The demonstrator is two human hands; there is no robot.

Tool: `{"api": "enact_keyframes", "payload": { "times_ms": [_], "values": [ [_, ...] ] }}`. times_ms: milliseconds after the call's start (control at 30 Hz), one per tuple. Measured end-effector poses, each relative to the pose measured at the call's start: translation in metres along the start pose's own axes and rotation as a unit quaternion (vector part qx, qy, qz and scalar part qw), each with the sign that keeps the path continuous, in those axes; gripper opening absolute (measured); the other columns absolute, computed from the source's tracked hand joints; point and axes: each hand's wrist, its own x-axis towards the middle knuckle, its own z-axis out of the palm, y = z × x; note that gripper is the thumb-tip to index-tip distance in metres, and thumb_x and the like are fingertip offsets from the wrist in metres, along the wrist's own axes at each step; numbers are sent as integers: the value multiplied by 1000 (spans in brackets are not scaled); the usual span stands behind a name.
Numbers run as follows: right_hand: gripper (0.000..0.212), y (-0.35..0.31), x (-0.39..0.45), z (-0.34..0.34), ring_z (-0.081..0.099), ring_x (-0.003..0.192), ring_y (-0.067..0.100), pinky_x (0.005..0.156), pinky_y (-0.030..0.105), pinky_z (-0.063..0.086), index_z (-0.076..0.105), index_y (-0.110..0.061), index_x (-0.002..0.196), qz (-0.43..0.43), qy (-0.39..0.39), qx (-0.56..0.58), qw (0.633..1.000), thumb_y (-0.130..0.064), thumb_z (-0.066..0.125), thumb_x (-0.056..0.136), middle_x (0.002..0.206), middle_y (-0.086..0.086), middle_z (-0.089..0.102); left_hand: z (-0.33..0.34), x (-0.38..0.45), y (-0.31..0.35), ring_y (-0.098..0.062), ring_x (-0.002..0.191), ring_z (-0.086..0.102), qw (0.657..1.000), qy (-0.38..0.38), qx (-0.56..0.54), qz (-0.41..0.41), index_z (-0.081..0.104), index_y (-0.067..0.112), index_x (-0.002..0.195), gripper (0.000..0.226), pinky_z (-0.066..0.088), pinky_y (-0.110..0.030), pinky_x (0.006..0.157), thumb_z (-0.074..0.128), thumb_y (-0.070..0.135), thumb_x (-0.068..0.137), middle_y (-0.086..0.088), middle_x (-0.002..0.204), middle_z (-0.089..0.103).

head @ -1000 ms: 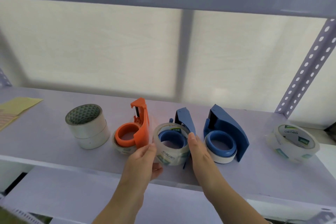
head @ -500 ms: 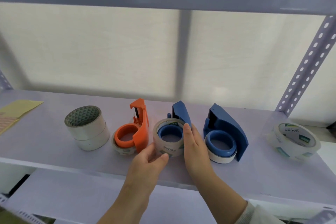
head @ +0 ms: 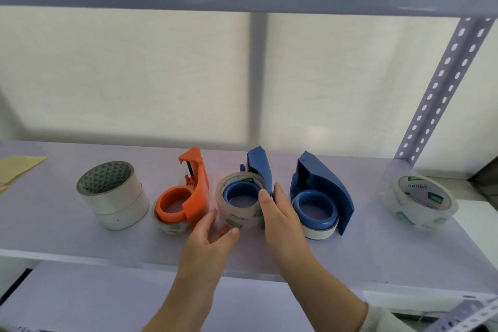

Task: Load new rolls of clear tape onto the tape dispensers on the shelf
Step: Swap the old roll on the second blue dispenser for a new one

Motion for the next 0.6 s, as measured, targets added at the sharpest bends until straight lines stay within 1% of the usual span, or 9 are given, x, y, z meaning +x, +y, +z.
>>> {"api": "enact_keyframes", "payload": {
  "times_ms": [67,133,167,233,300,333,367,467,600],
  "values": [
    [21,-1,-17,-11,54,103,-12,82,9,43,51,-41,113,-32,17,-3,999,-28,48,96,106,-31,58,2,-3,-3,-4,90,53,997,67,17,21,46,27,129,52,44,-23,80,66,11,84,15,100,54],
    [26,4,-32,-28,56,97,-10,72,5,45,54,-44,104,-91,81,-35,992,-20,53,94,103,-30,58,7,-11,-5,-10,87,58,990,113,34,77,53,31,105,35,44,-17,67,67,9,81,-2,106,59],
    [25,8,-36,-37,56,97,-2,69,7,44,57,-40,101,-124,127,-71,981,-17,55,92,103,-25,58,12,-17,-5,-12,84,60,988,105,38,110,54,32,97,33,45,-15,65,66,6,81,-6,102,60],
    [25,18,-37,-52,48,99,9,69,8,40,55,-34,101,-160,197,-147,956,-12,59,88,100,-23,52,27,-25,-6,-7,87,61,977,48,74,194,55,36,91,35,50,-12,68,64,3,81,4,97,61],
    [32,26,-34,-61,39,103,10,74,8,34,50,-33,108,-149,211,-180,949,-13,61,86,101,-21,48,45,-27,-6,7,105,53,946,-48,164,275,57,41,99,37,48,-9,86,63,8,83,22,112,55],
    [33,29,-33,-64,38,105,11,76,11,33,48,-33,111,-144,209,-186,949,-14,61,87,104,-17,49,55,-27,-7,12,117,44,926,-102,205,299,56,41,110,39,43,-10,97,62,13,84,29,126,45],
    [33,32,-33,-66,39,108,12,79,13,33,48,-33,112,-140,204,-186,951,-15,61,87,109,-14,50,65,-24,-10,15,127,31,911,-144,236,306,50,38,125,47,35,-12,106,61,15,85,26,139,34],
    [37,36,-33,-72,39,116,12,92,24,37,48,-28,123,-118,190,-174,959,-16,57,90,123,-9,51,85,-16,-15,0,142,9,900,-170,293,274,26,32,145,66,16,-16,116,58,22,88,10,158,9],
    [44,36,-31,-83,43,122,16,104,42,42,43,-33,132,-86,178,-142,970,-22,55,91,128,-9,49,90,-9,-20,-4,145,10,904,-176,297,252,23,32,146,65,17,-22,118,54,40,89,10,159,11]
  ]
}}
